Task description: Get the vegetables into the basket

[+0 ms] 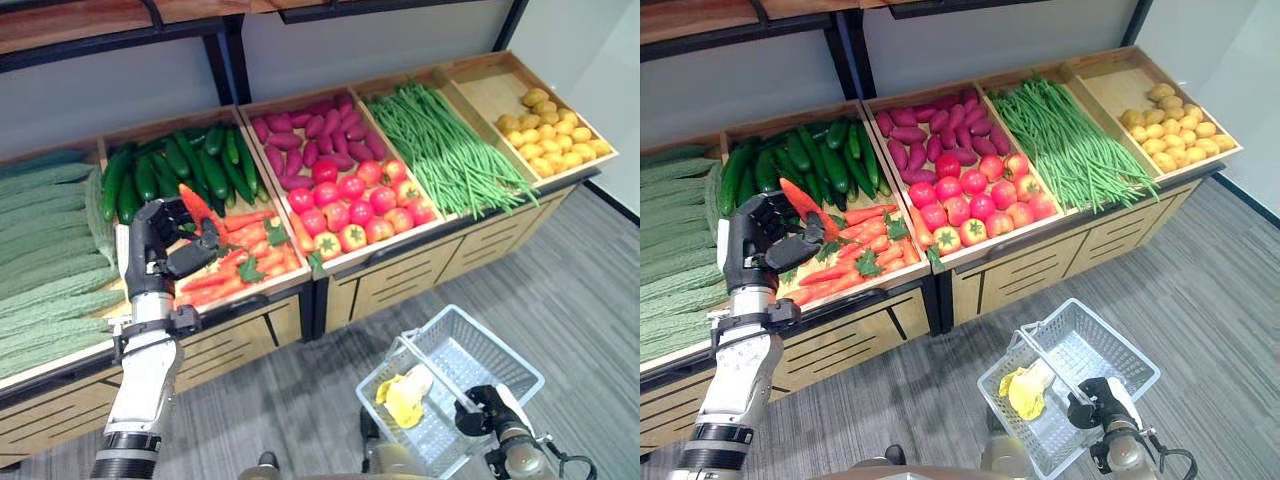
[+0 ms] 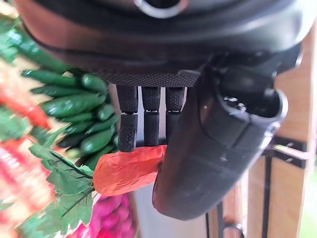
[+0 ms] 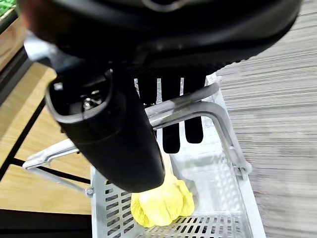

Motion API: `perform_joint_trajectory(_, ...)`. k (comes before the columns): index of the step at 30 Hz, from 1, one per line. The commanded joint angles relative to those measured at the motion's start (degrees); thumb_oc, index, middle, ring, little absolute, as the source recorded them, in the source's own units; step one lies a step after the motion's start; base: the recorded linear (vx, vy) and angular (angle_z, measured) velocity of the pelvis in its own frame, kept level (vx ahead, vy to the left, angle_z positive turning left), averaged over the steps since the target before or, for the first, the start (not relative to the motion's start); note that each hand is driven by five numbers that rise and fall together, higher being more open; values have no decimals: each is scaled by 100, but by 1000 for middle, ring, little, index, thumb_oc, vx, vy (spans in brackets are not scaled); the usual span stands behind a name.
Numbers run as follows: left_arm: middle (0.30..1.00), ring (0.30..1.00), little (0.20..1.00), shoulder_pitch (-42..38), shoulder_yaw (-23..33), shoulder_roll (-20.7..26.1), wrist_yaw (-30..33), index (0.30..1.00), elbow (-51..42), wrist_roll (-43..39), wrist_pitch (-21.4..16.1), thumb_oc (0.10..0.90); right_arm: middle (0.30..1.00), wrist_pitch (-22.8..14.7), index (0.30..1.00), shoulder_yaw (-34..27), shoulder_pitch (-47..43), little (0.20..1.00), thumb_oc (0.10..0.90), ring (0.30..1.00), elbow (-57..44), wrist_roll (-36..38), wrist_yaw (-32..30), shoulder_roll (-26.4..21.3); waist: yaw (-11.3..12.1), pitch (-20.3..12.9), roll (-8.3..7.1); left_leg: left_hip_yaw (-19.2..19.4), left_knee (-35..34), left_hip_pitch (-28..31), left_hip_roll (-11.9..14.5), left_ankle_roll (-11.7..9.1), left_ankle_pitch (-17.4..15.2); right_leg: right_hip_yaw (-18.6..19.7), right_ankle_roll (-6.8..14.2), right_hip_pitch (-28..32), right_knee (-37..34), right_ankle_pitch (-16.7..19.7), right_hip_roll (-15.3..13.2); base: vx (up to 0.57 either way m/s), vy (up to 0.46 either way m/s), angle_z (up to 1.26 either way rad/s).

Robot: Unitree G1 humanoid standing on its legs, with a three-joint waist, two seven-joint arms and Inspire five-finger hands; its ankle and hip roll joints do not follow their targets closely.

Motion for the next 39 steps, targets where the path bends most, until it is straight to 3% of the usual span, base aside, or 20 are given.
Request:
perform_joint_trajectory(1,300,300,300,-635,159,483,2,300,-380,65,-609,400,300,-266,300,-197,-295,300,400,300,-342,25,-271,-226,-42,-131,56,63,262,-350,171,167,-212,28,687,-42,467,32,-537,-191,133,-35)
perform_joint_trajectory(2,300,300,300,-642,159,488,3,300,-376,65,-611,400,300,-265,300,-198,-300,300,400,300,-343,25,-271,-221,-27,-146,43,82,252,-373,163,167,-186,53,685,-83,470,50,-540,-131,68,-46)
perform_joint_trajectory(3,300,300,300,-657,161,535,18,300,-388,98,-603,400,300,-252,300,-184,-289,300,400,300,-366,28,-266,-188,0,-96,80,155,223,-363,207,190,-186,-177,637,-116,613,-80,-531,-115,52,-55)
perform_joint_trajectory(7,300,300,300,-593,237,641,29,300,-507,221,-584,400,300,-290,300,-35,-300,300,400,300,-316,-3,-226,-117,179,-41,212,575,66,-330,394,207,-42,-1520,347,7,1289,-640,-713,-127,81,-98)
perform_joint_trajectory(11,300,300,300,-410,421,694,-40,300,-676,327,-529,400,300,-303,300,99,-335,300,400,300,-442,-107,-180,-96,341,-157,234,1026,-64,-177,452,157,-56,-2228,357,316,1767,-974,-775,-65,-2,-73)
perform_joint_trajectory(15,300,300,300,-395,456,681,-57,300,-656,352,-543,400,300,-275,300,93,-363,300,400,300,-482,-122,-245,-93,335,-249,212,1412,13,-72,550,74,-51,-2360,355,473,1347,-1039,-660,34,-212,-107)
perform_joint_trajectory(16,300,300,300,-404,451,595,-73,300,-607,281,-577,400,300,-262,300,-16,-287,300,400,300,-482,-77,-307,-128,222,-316,253,1614,135,-43,758,-65,36,-2219,293,598,1009,-1137,-443,80,-409,-87)
perform_joint_trajectory(22,300,300,300,-377,343,365,-129,300,-489,141,-590,400,300,-318,300,-328,-98,300,400,300,-655,94,-491,-321,-49,-301,483,1808,-19,118,1204,-396,473,-1873,76,585,850,-1356,47,52,-310,-49)
perform_joint_trajectory(23,300,300,300,-414,284,318,-165,300,-446,99,-589,400,300,-341,300,-391,-70,300,400,300,-669,132,-543,-394,-128,-271,553,1824,63,90,1388,-549,650,-1800,8,620,764,-1410,202,48,-268,-41)
perform_joint_trajectory(25,300,300,300,-441,261,303,-203,300,-445,78,-601,400,300,-349,300,-438,-57,300,400,300,-692,151,-553,-431,-153,-257,587,1808,230,33,1524,-642,704,-1774,-65,647,733,-1449,292,50,-225,-38)
perform_joint_trajectory(26,300,300,300,-440,250,301,-233,300,-453,67,-605,400,300,-357,300,-469,-40,300,400,300,-749,164,-569,-473,-171,-229,608,1704,444,-24,1615,-679,754,-1724,-129,691,708,-1501,375,12,-186,-35)
perform_joint_trajectory(27,300,300,300,-476,186,278,-213,300,-476,65,-649,400,300,-375,300,-436,-215,300,400,300,-802,168,-642,-630,14,-111,653,594,703,-342,1309,-536,918,-1409,-265,684,630,-1456,522,47,-175,-30)
perform_joint_trajectory(28,300,300,300,-472,192,274,-153,300,-434,82,-663,400,300,-388,300,-402,-291,300,400,300,-810,190,-672,-659,140,-103,639,-56,533,-479,1030,-441,780,-1223,-238,680,594,-1433,510,53,-110,-75)
perform_joint_trajectory(29,300,300,300,-483,194,260,-126,300,-435,73,-688,400,300,-403,300,-366,-348,300,400,300,-768,197,-685,-661,192,-103,628,-420,372,-546,920,-386,701,-1095,-218,674,593,-1430,499,64,-9,-110)
perform_joint_trajectory(30,300,300,300,-487,195,261,-125,300,-434,73,-688,400,300,-405,300,-366,-354,300,400,300,-765,197,-686,-660,187,-112,624,-423,358,-562,912,-381,724,-1099,-218,658,586,-1415,494,72,-16,-141)
perform_joint_trajectory(31,300,300,300,-488,178,255,-77,300,-458,86,-706,400,300,-419,300,-324,-399,300,400,300,-726,196,-706,-670,250,-102,617,-827,147,-680,829,-349,695,-933,-200,667,556,-1406,495,122,30,-102)
perform_joint_trajectory(32,300,300,300,-521,149,255,-21,300,-397,99,-751,400,300,-456,300,-261,-488,300,400,300,-713,192,-702,-736,331,-68,681,-1383,-269,-904,744,-420,949,-702,-174,681,543,-1402,550,159,57,-69)
perform_joint_trajectory(34,300,300,300,-521,157,283,4,300,-417,171,-749,400,300,-486,300,-194,-532,300,400,300,-721,106,-698,-797,421,-48,746,-1871,-491,-993,623,-457,1075,-504,-160,722,515,-1445,586,118,89,-71)
perform_joint_trajectory(37,300,300,300,-521,166,308,24,300,-414,198,-770,400,300,-507,300,-142,-557,300,400,300,-788,22,-669,-813,442,-46,792,-2094,-531,-1007,554,-476,1093,-290,-126,762,520,-1488,594,89,144,-68)
perform_joint_trajectory(39,300,300,300,-522,148,335,-47,300,-412,155,-793,400,300,-507,300,-130,-528,300,400,300,-838,-28,-582,-815,415,-88,816,-1943,-490,-943,527,-427,989,-161,-80,802,590,-1563,536,117,255,-62)
